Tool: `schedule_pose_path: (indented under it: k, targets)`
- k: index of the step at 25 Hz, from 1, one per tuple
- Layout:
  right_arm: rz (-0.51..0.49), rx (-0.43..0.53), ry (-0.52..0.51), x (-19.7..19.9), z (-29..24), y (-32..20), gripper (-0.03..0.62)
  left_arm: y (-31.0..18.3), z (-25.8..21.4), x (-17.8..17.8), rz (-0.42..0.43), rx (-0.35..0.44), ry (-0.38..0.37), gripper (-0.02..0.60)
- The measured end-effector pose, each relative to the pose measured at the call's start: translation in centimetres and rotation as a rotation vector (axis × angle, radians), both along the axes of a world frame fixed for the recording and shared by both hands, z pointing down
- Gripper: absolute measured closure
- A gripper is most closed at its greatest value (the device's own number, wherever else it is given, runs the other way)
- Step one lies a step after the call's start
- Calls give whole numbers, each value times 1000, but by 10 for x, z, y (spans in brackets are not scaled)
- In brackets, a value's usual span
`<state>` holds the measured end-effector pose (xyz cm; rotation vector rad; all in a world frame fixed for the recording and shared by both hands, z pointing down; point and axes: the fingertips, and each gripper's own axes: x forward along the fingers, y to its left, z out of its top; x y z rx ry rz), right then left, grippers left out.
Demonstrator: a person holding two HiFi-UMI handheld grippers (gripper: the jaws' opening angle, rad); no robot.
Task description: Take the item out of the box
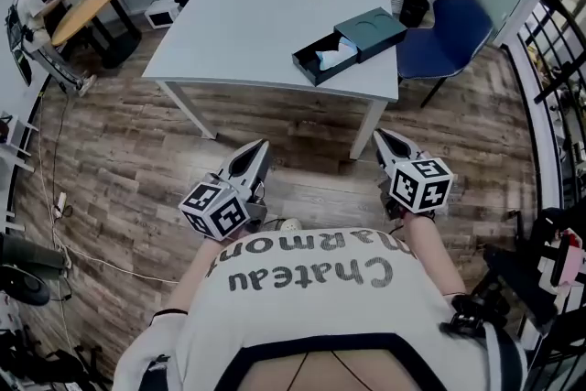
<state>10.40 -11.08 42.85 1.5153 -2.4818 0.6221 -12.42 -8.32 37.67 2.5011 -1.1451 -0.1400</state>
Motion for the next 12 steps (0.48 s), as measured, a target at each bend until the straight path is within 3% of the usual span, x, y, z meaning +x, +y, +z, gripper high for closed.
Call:
schedule_pose_path:
  k: [12]
  targets:
    - [92, -9, 41, -22, 0, -46, 594, -84, -2, -21, 106, -1, 37, 569]
